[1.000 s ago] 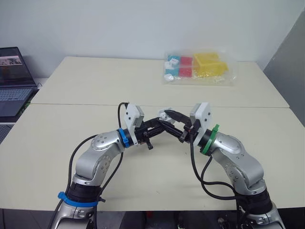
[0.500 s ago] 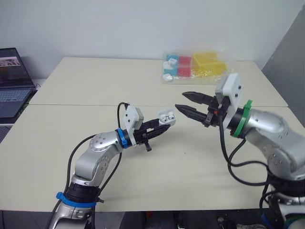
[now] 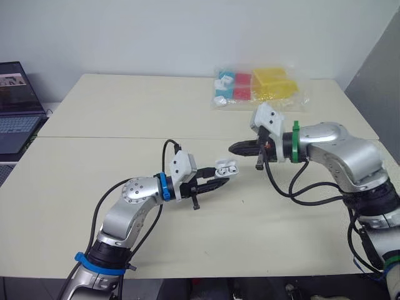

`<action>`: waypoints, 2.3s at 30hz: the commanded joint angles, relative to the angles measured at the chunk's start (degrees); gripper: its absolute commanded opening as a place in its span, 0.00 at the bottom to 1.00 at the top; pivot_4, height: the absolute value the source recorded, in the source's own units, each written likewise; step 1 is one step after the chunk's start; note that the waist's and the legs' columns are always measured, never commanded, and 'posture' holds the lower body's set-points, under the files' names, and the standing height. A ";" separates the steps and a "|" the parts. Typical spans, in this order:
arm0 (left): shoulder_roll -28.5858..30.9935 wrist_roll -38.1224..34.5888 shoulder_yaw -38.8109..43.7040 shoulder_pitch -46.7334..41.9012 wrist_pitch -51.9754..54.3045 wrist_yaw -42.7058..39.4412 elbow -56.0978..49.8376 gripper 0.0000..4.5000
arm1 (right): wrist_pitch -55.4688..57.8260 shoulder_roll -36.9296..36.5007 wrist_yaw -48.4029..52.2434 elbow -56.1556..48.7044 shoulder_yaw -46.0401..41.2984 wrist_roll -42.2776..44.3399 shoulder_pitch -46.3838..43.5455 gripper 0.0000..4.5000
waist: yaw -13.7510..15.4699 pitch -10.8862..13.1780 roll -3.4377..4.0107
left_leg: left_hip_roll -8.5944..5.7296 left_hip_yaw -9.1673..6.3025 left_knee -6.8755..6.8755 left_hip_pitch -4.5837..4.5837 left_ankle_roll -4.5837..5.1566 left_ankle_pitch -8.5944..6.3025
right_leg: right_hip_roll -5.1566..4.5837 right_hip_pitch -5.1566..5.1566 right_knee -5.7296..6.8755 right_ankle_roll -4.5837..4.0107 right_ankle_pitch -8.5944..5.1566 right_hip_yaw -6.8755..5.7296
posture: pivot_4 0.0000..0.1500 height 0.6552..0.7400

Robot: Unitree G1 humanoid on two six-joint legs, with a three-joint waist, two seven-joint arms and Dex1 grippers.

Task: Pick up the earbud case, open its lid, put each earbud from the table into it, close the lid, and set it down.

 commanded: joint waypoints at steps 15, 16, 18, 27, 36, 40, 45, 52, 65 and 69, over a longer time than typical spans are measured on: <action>-1.07 -0.83 1.15 -1.20 0.57 1.41 -2.01 0.18 | 6.17 -2.58 9.04 -5.15 1.01 2.34 -1.05 0.00 | 0.03 0.00 0.00 | 0.01 -0.03 0.01 0.01 0.00 0.00 | -0.01 0.00 0.03 0.00 0.00 -0.04 | 1.00 1.00; -1.36 -1.23 1.43 -1.27 1.20 1.79 -2.12 0.18 | 5.87 -2.61 8.74 -5.68 1.19 2.04 -0.52 0.00 | 0.03 0.00 0.00 | 0.01 -0.03 0.01 0.01 0.00 0.00 | -0.01 0.00 0.03 0.00 0.00 -0.04 | 1.00 1.00; -1.78 -1.88 1.83 -1.47 2.42 2.37 -2.55 0.18 | 5.50 -2.46 8.04 -6.66 1.43 1.60 0.70 0.00 | 0.03 0.00 0.00 | 0.01 -0.03 0.01 0.01 0.00 0.00 | -0.01 0.00 0.04 0.00 0.00 -0.04 | 1.00 1.00; -3.15 -7.80 4.91 -2.88 13.74 6.18 -3.36 0.18 | -5.31 -3.21 5.51 -4.29 1.17 -7.00 2.12 0.00 | -0.01 0.00 0.00 | 0.00 -0.06 0.02 0.02 0.00 0.00 | 0.00 0.01 0.06 0.01 0.00 -0.07 | 1.00 1.00; -4.57 -18.23 7.09 -6.06 35.95 11.37 1.27 0.18 | -18.49 -11.97 4.44 -13.03 -10.35 -9.85 18.90 0.00 | 0.31 0.02 -0.02 | -0.07 -0.05 0.02 -0.05 -0.01 0.00 | -0.04 0.04 -0.06 0.09 -0.03 -0.05 | 1.00 1.00; -4.85 -19.48 7.32 -8.07 40.51 11.71 4.57 0.18 | -18.27 -13.00 4.25 -17.26 -13.31 -8.68 24.23 0.00 | -0.15 0.02 -0.03 | -0.05 -0.08 0.03 0.03 0.00 0.00 | 0.01 0.04 0.02 0.10 -0.04 0.00 | 1.00 1.00; -6.30 -20.18 6.87 -12.63 48.22 12.40 13.61 0.18 | -13.69 -13.28 1.37 -24.23 -15.53 -7.03 31.45 0.00 | 0.03 0.02 -0.03 | -0.06 -0.27 0.09 0.08 -0.01 0.01 | 0.06 0.11 0.15 0.08 -0.04 -0.20 | 1.00 1.00; -7.18 -18.34 5.34 -15.12 51.81 12.71 18.99 0.18 | -13.14 -13.37 -1.34 -26.59 -14.91 -8.47 35.32 0.00 | 0.10 0.03 -0.03 | -0.11 -0.20 0.12 0.06 -0.02 0.01 | 0.02 0.10 0.12 0.09 -0.03 -0.11 | 1.00 1.00; 0.51 -13.47 3.46 -13.96 50.52 9.65 19.54 0.86 | -12.02 -14.38 -1.31 -26.49 -15.20 -8.13 34.96 0.00 | -0.53 0.02 -0.04 | -0.08 -0.23 0.12 0.14 -0.01 0.01 | 0.05 0.11 0.18 0.07 -0.02 -0.08 | 1.00 1.00; 14.41 -6.22 -4.53 -7.55 37.01 -0.52 9.77 1.00 | -10.99 -15.62 0.93 -25.71 -15.54 -6.18 33.54 0.00 | -1.86 0.02 -0.03 | -0.03 -0.17 -0.01 0.29 -0.02 0.00 | 0.05 0.11 0.21 -0.02 -0.03 0.09 | 1.00 1.00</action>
